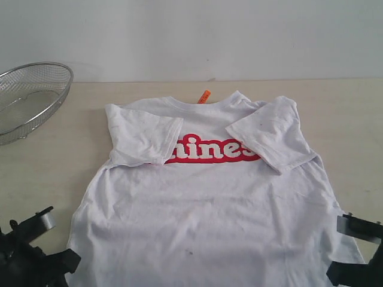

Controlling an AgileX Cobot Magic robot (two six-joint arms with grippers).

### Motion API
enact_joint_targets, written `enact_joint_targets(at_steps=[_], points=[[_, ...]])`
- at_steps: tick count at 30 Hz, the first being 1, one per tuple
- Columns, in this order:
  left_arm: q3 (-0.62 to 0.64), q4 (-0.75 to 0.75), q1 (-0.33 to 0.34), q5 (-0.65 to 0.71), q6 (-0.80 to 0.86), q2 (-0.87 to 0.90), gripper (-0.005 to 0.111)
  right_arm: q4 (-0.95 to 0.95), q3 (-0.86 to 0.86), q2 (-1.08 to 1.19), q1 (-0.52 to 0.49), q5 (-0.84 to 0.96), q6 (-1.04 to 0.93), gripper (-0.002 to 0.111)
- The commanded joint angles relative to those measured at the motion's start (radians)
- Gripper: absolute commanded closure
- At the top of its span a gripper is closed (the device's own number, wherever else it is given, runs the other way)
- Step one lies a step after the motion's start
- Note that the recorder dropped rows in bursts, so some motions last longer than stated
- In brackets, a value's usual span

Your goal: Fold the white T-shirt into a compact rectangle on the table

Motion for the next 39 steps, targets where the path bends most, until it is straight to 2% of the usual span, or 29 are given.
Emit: enact_joint_targets(at_steps=[1, 7, 12, 19, 27, 39], points=[[-0.006, -0.087, -0.001, 0.003, 0.074, -0.015, 0.102, 0.037, -0.016, -0.035, 0.000, -0.047, -0.036, 0.108], [-0.054, -0.069, -0.001, 0.003, 0.056, -0.077, 0.102, 0.073, -0.052, -0.108, -0.003, -0.047, -0.048, 0.108], [-0.159, -0.045, -0.001, 0.052, -0.007, -0.113, 0.102, 0.107, -0.120, -0.139, -0.003, -0.015, -0.049, 0.108], [-0.311, 0.010, -0.001, 0.047, -0.089, -0.122, 0.102, 0.170, -0.251, -0.139, -0.003, -0.004, -0.053, 0.108], [-0.479, 0.048, -0.001, 0.037, -0.143, -0.056, 0.102, 0.199, -0.418, -0.134, -0.003, -0.046, -0.050, 0.108], [-0.699, 0.067, 0.012, 0.020, -0.170, 0.060, 0.102, 0.214, -0.545, -0.029, -0.003, -0.148, -0.042, 0.108]])
